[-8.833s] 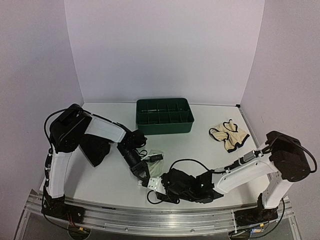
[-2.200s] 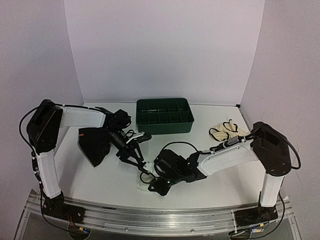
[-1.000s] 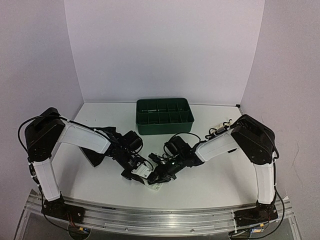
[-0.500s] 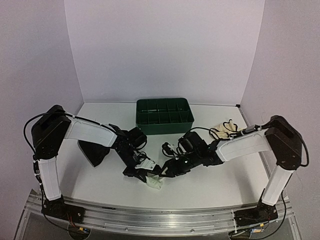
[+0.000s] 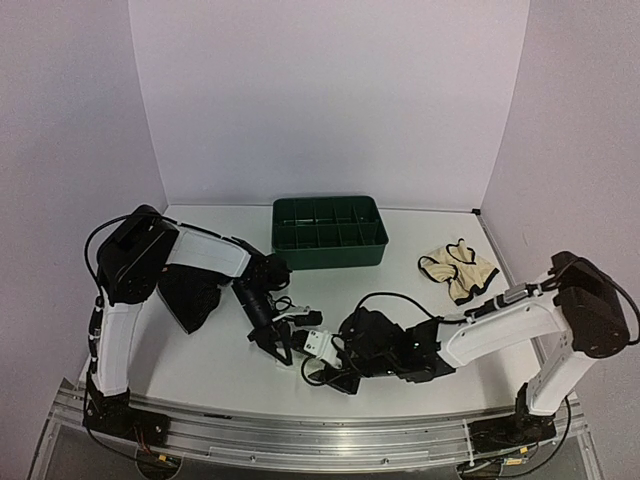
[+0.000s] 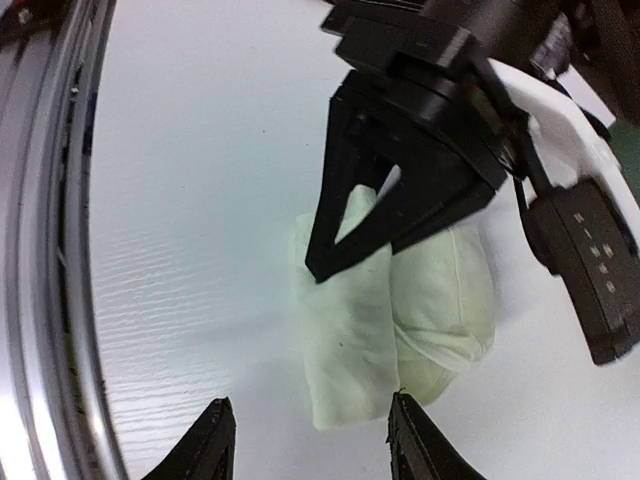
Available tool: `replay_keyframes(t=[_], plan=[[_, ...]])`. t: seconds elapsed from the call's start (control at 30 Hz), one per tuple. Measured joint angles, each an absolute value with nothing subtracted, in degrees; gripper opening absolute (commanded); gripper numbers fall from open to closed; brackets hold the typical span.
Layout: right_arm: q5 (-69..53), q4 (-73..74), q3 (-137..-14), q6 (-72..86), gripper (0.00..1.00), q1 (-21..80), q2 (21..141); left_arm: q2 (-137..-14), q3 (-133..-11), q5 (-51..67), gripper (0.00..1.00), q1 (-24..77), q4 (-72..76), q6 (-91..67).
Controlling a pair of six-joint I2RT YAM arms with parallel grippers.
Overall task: Roll the underwear
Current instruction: Roll the underwear to the center of the board.
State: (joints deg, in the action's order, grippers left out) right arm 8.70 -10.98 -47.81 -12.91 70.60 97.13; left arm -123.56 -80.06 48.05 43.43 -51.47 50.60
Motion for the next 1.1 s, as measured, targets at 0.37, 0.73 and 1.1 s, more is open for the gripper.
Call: replay_keyframes(t=[0.37,0.73,1.1], plan=[[17.93,-11.92,-57.29,-26.95,0.39,71.44,110.4,-129.13,-85.67,52.48,0.0,41.82,-57.96,47.91],[18.98,-7.28,-60.14,-23.31,0.0,71.55,112.55,-130.56,-87.46,53.98,0.51,41.41,-61.48,48.95],[0.42,-7.63,-56.83,3.14,0.0,64.64,109.76,-112.67,-73.9,51.35,0.64,35.38,-47.58,54.11]])
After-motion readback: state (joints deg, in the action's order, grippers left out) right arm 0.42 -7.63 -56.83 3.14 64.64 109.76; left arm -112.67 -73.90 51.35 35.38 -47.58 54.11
